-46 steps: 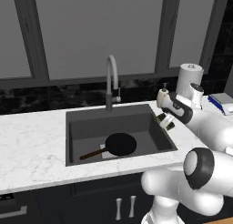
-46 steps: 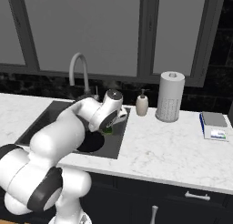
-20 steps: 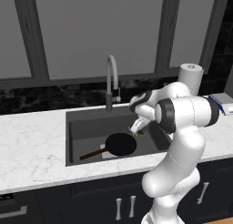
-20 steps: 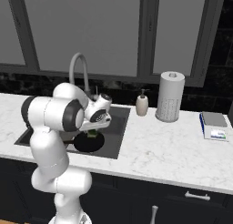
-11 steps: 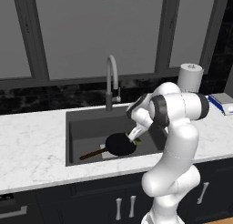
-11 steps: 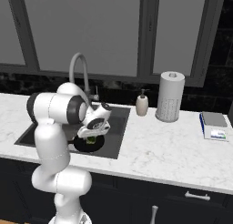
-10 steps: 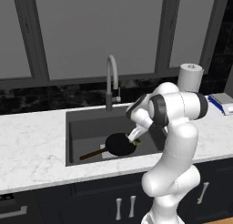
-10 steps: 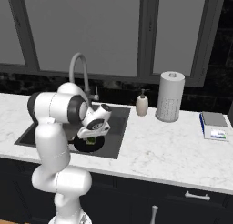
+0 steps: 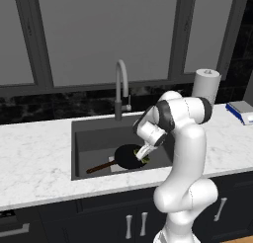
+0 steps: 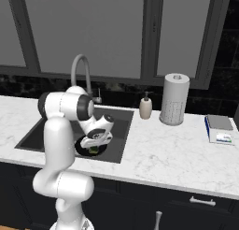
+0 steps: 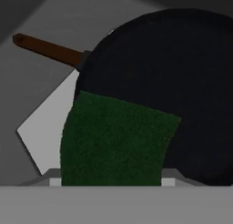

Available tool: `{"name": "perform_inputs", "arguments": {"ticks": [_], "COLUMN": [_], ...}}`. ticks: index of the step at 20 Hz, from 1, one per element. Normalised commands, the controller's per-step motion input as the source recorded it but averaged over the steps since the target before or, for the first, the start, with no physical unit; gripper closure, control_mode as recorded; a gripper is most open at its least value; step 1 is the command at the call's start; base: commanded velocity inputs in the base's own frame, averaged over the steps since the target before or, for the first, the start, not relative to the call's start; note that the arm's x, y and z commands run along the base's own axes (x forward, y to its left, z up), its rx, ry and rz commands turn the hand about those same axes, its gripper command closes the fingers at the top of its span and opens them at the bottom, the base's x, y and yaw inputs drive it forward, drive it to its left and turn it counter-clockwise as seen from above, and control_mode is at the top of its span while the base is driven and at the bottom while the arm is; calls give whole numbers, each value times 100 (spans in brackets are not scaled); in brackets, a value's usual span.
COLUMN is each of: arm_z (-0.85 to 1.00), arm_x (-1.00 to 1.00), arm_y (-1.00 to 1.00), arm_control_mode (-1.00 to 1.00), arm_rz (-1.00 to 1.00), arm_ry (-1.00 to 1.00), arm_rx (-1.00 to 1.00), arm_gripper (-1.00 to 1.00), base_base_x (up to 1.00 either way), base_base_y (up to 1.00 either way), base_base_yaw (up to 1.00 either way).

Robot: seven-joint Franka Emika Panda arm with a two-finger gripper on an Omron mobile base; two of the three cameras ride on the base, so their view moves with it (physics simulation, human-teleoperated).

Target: Pick the pan and sponge and place them into the sink. Then turn on the water.

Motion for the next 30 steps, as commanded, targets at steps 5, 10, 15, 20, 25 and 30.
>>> {"name": "perform_inputs", "arguments": {"ticks": [5,10,15,20,25,30], "arm_z": [-40,-37,-16,10,33,67], "arm_x": [37,37,24,0,0,-5], "arm_y": [0,0,0,1,15,20], "arm_control_mode": [-100,-100,-100,-100,-100,-100], "arm_rz": [0,0,0,0,0,0], "arm_ry": [0,0,-2,-14,-15,-21], "arm_rx": [0,0,0,0,0,1], "arm_gripper": [100,100,-100,-100,-100,-100], "base_base_x": [0,0,0,0,0,0], "base_base_y": [0,0,0,0,0,0], "base_base_yaw": [0,0,0,0,0,0]}}
